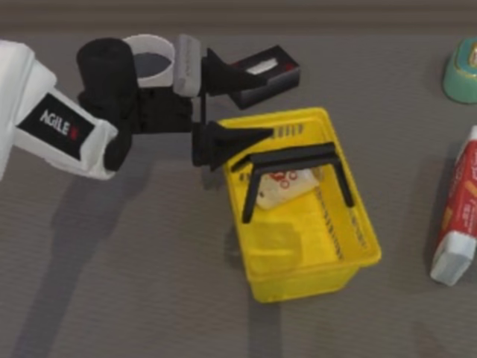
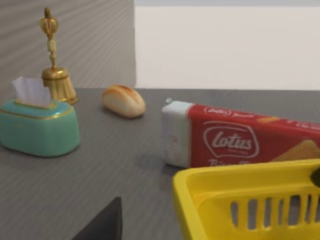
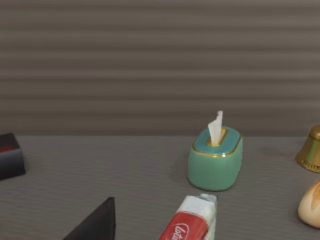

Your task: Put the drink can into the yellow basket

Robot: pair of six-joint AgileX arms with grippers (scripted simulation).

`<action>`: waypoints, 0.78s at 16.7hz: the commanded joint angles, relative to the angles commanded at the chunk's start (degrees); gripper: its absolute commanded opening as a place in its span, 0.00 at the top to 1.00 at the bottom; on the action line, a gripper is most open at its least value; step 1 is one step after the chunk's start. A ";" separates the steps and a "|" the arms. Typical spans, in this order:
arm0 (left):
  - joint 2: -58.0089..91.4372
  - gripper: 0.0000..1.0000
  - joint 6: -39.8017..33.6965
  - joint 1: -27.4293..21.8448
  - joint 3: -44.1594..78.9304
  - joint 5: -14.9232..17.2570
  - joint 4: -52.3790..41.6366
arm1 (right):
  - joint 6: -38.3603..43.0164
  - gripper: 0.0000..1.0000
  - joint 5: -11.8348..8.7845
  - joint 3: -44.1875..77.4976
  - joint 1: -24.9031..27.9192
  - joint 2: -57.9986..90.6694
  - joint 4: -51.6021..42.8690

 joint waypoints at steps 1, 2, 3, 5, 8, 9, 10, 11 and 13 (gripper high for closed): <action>-0.23 0.00 0.04 -0.17 0.06 -0.11 -0.14 | 0.00 0.00 0.00 0.00 0.00 0.00 0.00; -0.23 0.00 0.04 -0.17 0.06 -0.11 -0.14 | 0.00 0.00 0.00 0.00 0.00 0.00 0.00; -0.76 0.00 -0.06 -0.09 -0.21 -0.47 -0.42 | -0.35 0.00 -0.06 0.56 0.28 0.57 -0.48; -3.54 0.00 -0.58 0.39 -1.56 -2.35 -1.87 | -2.05 0.00 -0.24 3.36 1.54 3.38 -2.84; -11.93 0.00 -2.01 1.98 -5.39 -7.63 -5.93 | -6.87 0.00 -0.45 11.83 4.80 11.95 -9.54; -15.75 0.00 -2.59 2.72 -7.11 -9.93 -7.72 | -8.86 0.00 -0.48 15.49 6.07 15.74 -12.31; -20.05 0.00 -3.19 3.54 -9.09 -12.47 -9.72 | -11.19 0.00 -0.49 19.84 7.54 20.36 -15.57; -24.83 0.00 -3.79 4.41 -11.34 -15.22 -11.95 | -13.70 0.00 -0.49 24.60 9.10 25.46 -19.08; -35.75 0.00 -4.90 6.26 -16.69 -21.31 -17.06 | -18.96 0.00 -0.47 34.77 12.34 36.44 -26.48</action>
